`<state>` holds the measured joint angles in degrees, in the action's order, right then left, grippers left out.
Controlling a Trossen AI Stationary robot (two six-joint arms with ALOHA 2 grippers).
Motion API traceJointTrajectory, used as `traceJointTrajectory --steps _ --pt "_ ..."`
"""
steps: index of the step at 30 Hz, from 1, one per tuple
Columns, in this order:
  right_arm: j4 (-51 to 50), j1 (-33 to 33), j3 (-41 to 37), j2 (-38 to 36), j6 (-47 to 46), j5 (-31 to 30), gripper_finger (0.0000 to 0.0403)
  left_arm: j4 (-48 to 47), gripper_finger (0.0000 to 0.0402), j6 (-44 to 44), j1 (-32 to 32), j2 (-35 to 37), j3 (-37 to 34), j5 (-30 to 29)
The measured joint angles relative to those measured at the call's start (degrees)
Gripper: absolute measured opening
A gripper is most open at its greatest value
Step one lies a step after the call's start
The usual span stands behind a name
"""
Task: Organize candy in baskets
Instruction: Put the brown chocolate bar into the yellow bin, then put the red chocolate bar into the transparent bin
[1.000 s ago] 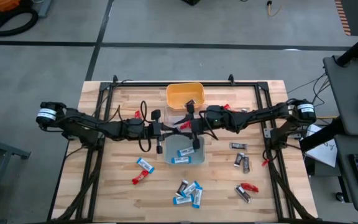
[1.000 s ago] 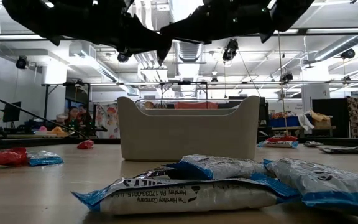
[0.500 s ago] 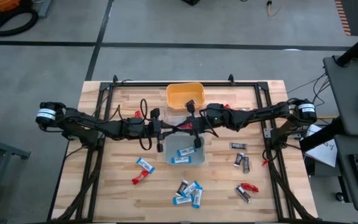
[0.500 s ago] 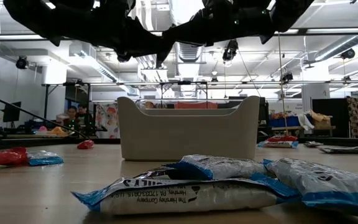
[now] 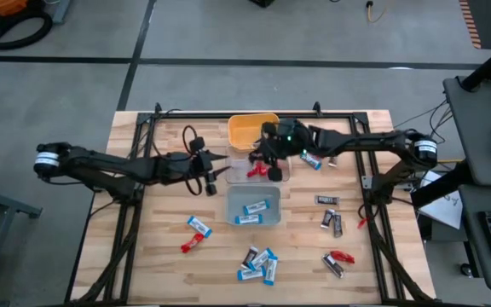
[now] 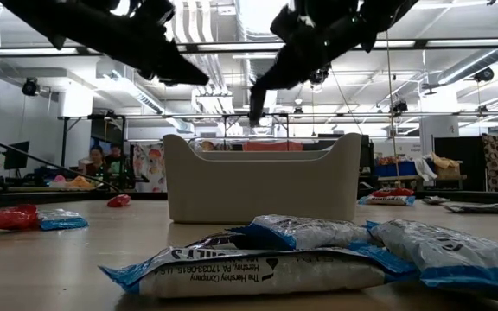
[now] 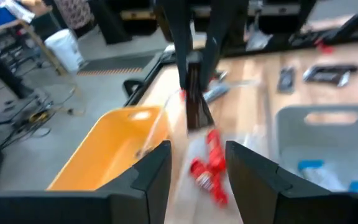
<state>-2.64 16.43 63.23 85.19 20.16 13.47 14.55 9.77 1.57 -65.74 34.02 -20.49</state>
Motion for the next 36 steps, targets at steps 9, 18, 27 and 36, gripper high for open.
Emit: traceJointTrajectory --steps 9,18,27,36 --pt "-1.3 11.7 0.4 0.6 -1.6 0.0 0.0041 -14.2 0.0115 -2.0 8.6 5.8 0.0 0.0" --pt "3.2 18.6 0.0 6.6 -8.4 -0.1 0.0047 -17.9 0.0098 -6.7 12.6 4.0 0.0 0.0" --pt "13.4 18.5 0.0 12.8 -12.0 0.0 0.0083 -23.4 0.0109 -16.9 12.7 3.5 0.0 -3.0" --pt "12.8 18.6 0.0 12.7 -14.7 0.0 0.0145 -31.6 0.0114 -24.1 12.7 3.6 0.0 -3.0"
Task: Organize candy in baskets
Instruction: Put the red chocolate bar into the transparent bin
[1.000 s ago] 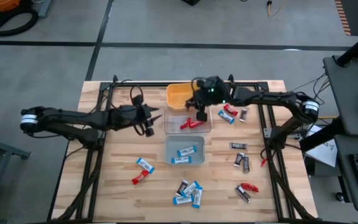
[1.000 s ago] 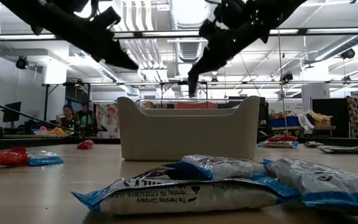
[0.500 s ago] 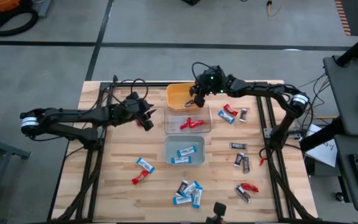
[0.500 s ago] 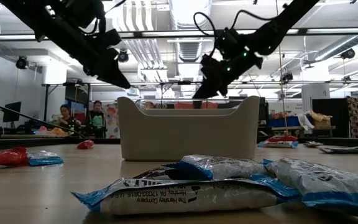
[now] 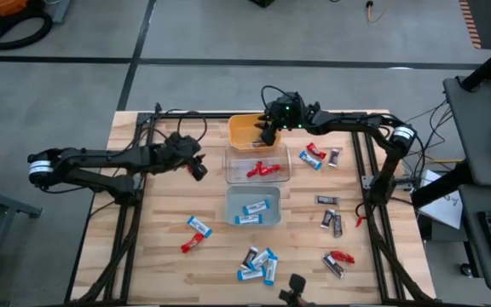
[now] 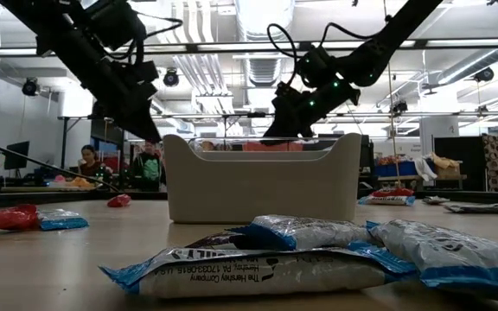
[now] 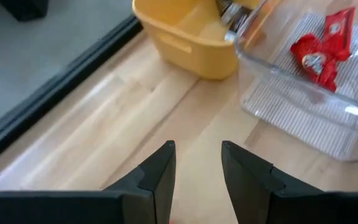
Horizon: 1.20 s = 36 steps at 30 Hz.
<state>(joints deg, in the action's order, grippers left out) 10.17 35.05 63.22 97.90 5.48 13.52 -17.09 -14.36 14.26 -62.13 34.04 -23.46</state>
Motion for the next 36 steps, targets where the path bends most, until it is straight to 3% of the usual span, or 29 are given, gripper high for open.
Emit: traceJointTrajectory --steps 10,20,30,36 --pt "-8.6 -1.0 0.0 -6.6 -2.6 0.0 0.0173 -13.2 0.0114 -20.6 0.0 -0.4 0.0 -0.1" --pt "-13.6 -7.4 0.0 -11.5 -2.6 0.0 0.0168 -13.0 0.0129 -36.6 0.0 -7.3 0.0 -3.2" --pt "-14.7 -11.5 0.0 -12.6 -1.9 0.0 0.0164 -12.0 0.0201 -40.2 0.0 -17.5 1.9 -5.7" --pt "-15.3 -12.3 0.0 -12.6 -2.5 0.0 0.0162 -12.1 0.0210 -38.9 0.1 -24.4 3.4 -6.0"
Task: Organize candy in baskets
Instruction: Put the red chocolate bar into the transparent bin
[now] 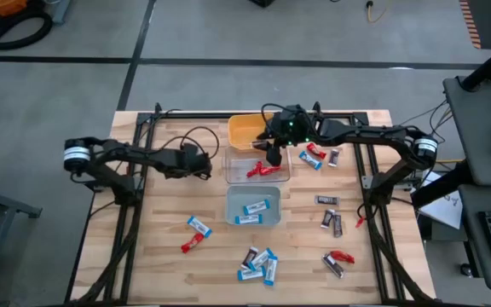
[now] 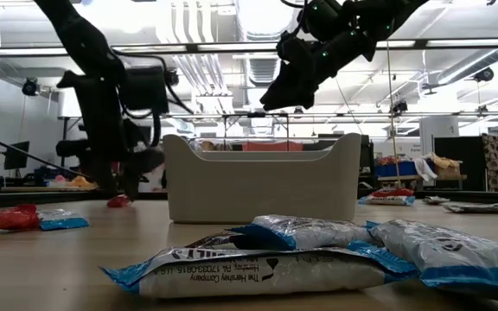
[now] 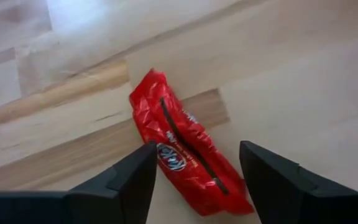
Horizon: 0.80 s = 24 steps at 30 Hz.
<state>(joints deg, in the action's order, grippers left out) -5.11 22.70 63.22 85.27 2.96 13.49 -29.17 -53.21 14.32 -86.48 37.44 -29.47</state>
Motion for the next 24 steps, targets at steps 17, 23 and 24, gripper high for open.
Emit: traceJointTrajectory --steps 17,23,24 --pt "-1.7 -1.1 0.0 0.0 1.3 0.0 0.0161 -2.8 0.0011 5.0 0.1 -1.5 2.2 -0.6" --pt "-2.0 -3.0 -1.3 0.0 3.2 0.2 0.0156 -6.3 0.0022 10.9 -0.1 8.5 2.6 -1.2" --pt "-1.9 -3.4 -1.5 0.0 3.4 0.2 0.0155 -5.9 0.0022 12.3 -0.3 10.6 2.6 -1.3"
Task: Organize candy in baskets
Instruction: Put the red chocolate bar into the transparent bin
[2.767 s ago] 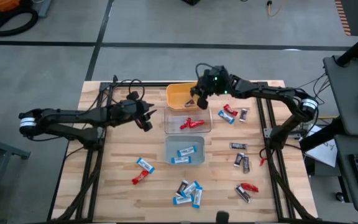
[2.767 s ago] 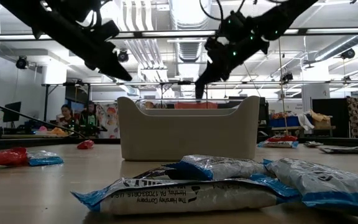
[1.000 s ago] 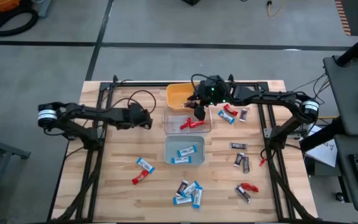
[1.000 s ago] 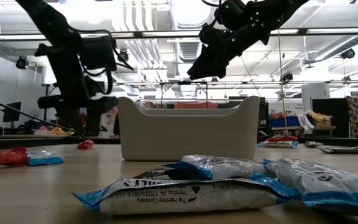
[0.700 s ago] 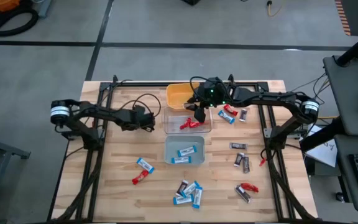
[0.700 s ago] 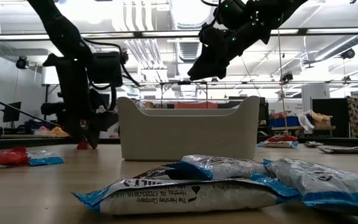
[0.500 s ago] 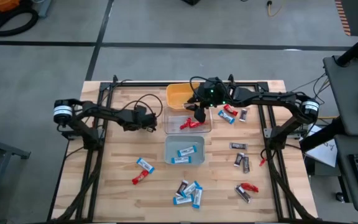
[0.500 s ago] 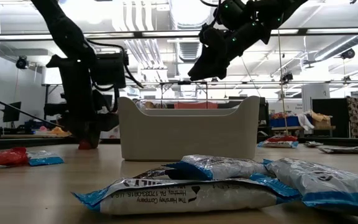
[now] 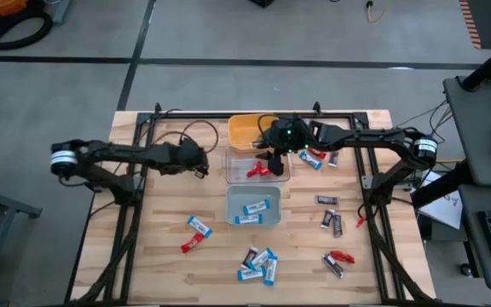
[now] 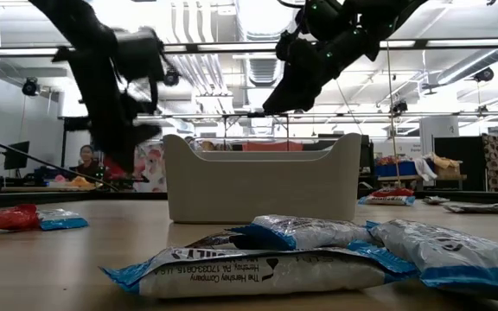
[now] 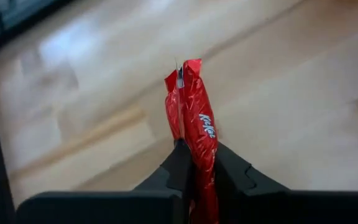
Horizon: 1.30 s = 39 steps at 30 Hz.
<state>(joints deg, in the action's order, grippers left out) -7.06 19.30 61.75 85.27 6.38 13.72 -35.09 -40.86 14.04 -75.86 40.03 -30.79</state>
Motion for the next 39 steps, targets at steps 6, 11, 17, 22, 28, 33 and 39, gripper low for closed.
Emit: traceJointTrajectory --steps 6,11,17,22,28,33,39 --pt "7.4 -2.6 -2.2 0.0 0.1 0.0 0.0157 11.8 0.0016 15.0 -3.5 11.4 -0.1 1.4" --pt "23.0 -4.2 -5.7 0.0 1.1 0.0 0.0157 28.2 0.0019 29.1 -8.4 14.7 -0.1 8.8" --pt "36.7 -5.1 -8.0 0.0 2.5 -0.2 0.0157 40.2 0.0020 36.3 -13.2 12.1 -0.1 11.1" --pt "40.3 -5.3 -8.0 0.0 2.6 1.5 0.0157 45.0 0.0020 37.0 -14.4 8.3 -0.1 13.0" --pt "40.4 -6.0 -7.8 0.1 1.3 3.5 0.0157 50.1 0.0021 37.0 -14.4 4.2 -0.1 13.0" --pt "40.2 -6.3 -7.9 0.1 0.8 3.5 0.0157 51.6 0.0021 37.0 -14.4 2.9 0.3 13.4" --pt "38.6 -6.3 -8.0 0.1 1.2 3.5 0.0157 53.5 0.0021 37.4 -14.4 3.3 0.4 13.4"
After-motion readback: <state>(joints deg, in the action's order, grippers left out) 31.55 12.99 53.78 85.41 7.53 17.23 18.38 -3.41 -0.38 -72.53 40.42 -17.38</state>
